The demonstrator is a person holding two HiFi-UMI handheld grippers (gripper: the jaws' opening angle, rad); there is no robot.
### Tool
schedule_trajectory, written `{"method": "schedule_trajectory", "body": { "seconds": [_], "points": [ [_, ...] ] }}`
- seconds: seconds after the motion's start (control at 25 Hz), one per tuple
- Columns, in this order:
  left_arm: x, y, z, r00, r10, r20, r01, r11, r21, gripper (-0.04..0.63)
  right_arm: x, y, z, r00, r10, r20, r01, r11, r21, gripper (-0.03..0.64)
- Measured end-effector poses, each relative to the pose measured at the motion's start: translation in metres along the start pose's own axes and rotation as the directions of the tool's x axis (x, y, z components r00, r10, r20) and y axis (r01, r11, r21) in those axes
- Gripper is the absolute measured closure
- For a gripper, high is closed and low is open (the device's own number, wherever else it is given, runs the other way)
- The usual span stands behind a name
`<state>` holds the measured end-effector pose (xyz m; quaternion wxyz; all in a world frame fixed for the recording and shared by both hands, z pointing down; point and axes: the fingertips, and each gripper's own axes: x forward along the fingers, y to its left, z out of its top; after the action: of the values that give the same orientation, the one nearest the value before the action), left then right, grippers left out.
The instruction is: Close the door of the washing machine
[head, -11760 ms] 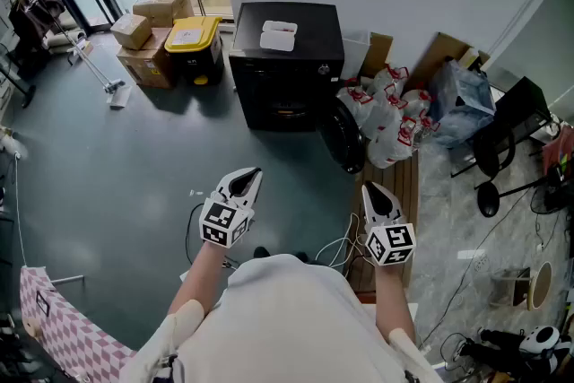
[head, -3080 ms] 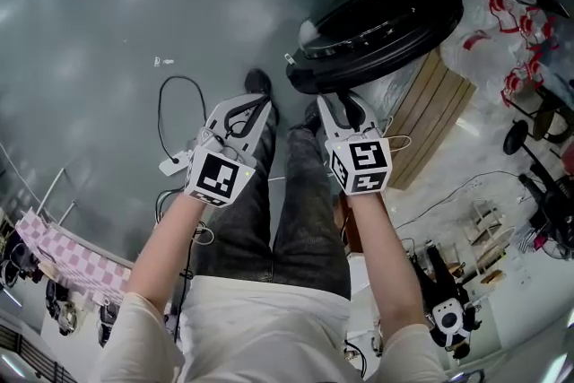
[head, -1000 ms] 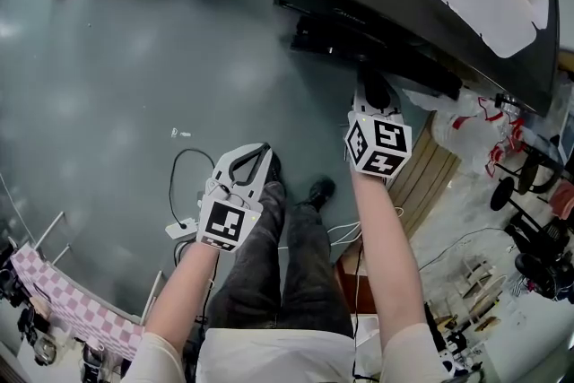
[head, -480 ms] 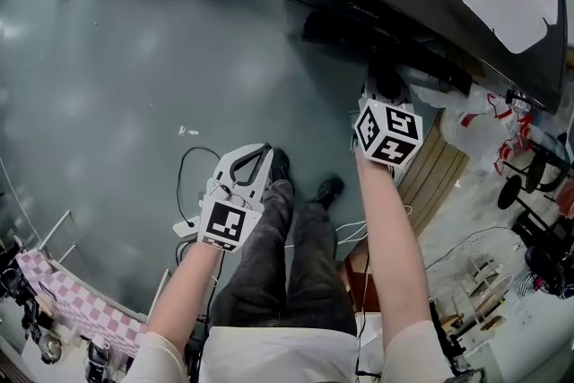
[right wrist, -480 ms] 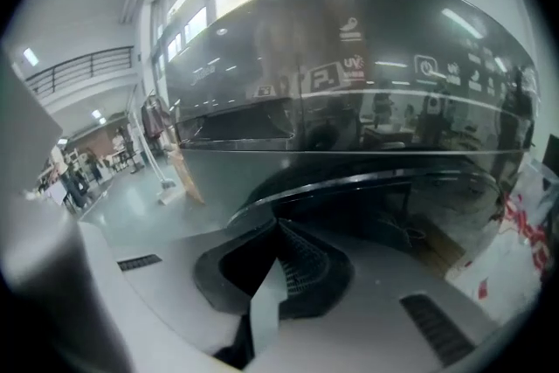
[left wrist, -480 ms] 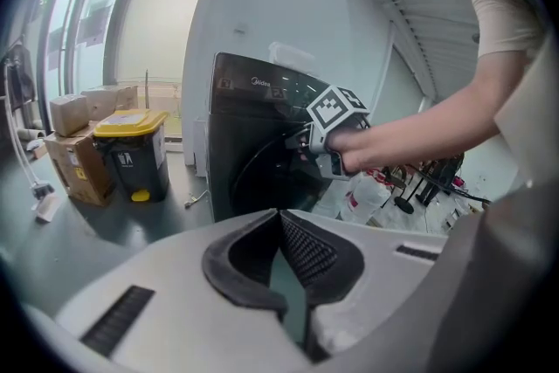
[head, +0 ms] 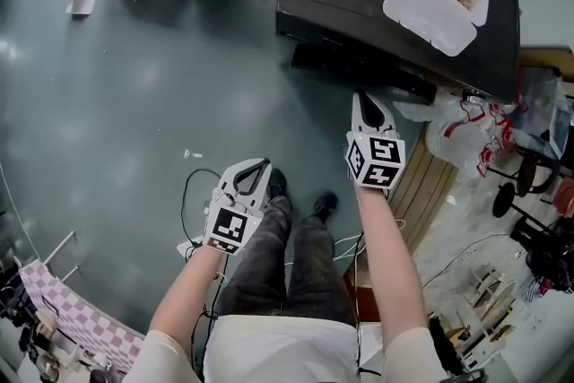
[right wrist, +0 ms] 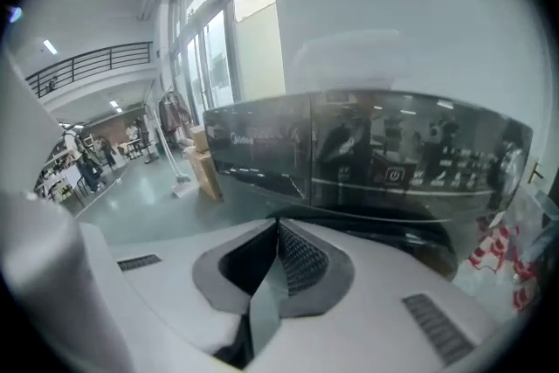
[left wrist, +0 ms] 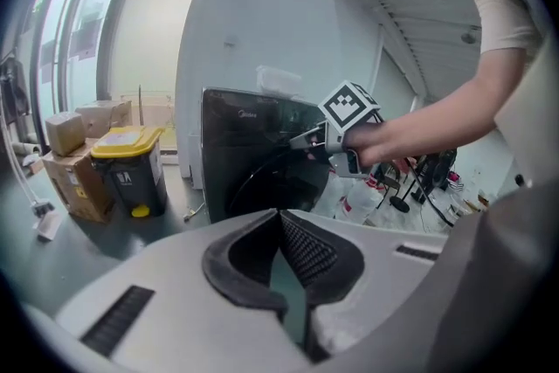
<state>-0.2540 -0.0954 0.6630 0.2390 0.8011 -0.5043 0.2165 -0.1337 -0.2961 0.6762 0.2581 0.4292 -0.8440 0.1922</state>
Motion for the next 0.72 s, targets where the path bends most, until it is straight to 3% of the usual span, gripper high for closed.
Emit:
{"method": "schedule_trajectory", "body": {
  "seconds": [0.2, 0.36, 0.72],
  "points": [
    [-0.048, -0.009, 0.054, 1.0, 0.009, 0.013, -0.009, 1.0, 0.027, 0.586, -0.079, 0.018, 0.056, 0.999, 0.022, 0.035, -0.02, 0.998, -0.065, 0.584],
    [-0.091, -0.011, 0.1, 0.998, 0.057, 0.007, -0.057, 0.998, -0.012, 0.586, -0.145, 0.026, 0.095, 0.998, 0.044, 0.035, -0.04, 0.994, -0.101, 0.584],
    [-0.185, -0.04, 0.197, 0.99, 0.056, 0.133, -0.053, 0.998, -0.024, 0.586, -0.288, 0.057, 0.16, 0.991, 0.1, 0.091, -0.082, 0.979, -0.186, 0.584]
  ]
}}
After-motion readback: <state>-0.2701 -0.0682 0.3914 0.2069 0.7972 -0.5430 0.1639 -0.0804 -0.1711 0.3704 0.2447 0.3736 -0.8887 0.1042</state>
